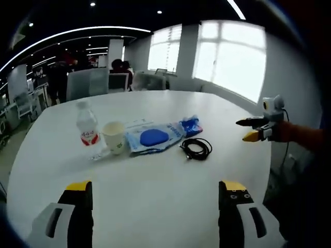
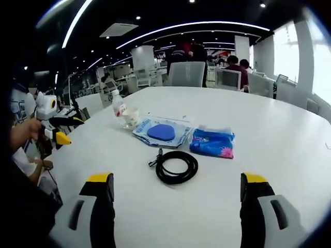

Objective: Arrange the tabletop items into an orderly group along one side of the table until the central work area is clear of visible clutter.

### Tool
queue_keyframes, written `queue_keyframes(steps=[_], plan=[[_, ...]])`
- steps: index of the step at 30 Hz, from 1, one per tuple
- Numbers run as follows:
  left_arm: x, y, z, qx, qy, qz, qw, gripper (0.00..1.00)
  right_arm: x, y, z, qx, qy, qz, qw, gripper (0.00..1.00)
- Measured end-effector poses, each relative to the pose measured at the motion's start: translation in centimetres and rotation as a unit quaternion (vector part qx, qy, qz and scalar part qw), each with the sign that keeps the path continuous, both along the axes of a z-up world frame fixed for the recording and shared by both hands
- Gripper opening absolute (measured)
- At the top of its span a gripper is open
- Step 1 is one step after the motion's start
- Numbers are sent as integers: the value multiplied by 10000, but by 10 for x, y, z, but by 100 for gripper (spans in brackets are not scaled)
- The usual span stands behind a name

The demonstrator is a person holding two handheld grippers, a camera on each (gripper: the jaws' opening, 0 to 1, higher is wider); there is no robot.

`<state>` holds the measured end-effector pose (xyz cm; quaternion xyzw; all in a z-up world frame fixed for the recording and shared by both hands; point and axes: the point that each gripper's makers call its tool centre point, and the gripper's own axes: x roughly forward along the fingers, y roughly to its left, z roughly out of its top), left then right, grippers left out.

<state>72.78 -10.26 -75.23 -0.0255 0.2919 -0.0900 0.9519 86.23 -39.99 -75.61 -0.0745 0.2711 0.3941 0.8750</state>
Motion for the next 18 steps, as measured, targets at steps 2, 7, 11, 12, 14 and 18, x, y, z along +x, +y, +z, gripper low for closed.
queue_keyframes(steps=[2, 7, 11, 12, 14, 18], plan=[[-6, 3, 5, -32, -42, 67, 10000, 100, -5, -3, 1, -19, 28, -11, 10000, 98], [-16, 1, 6, -151, -31, 195, 9997, 100, -13, -9, 2, 15, 33, -48, 10000, 100], [-24, 0, 7, -181, -56, 223, 9996, 100, -22, -15, 0, 0, 66, -21, 10000, 100], [-26, 1, 7, -203, -30, 228, 9995, 100, -24, -17, 0, -19, 39, 2, 10000, 100], [-29, -1, 8, -185, -33, 218, 9996, 100, -25, -20, -1, -14, 29, 4, 10000, 100], [-36, -1, 11, -164, -67, 243, 9995, 100, -30, -25, -3, -25, 49, 55, 10000, 100]])
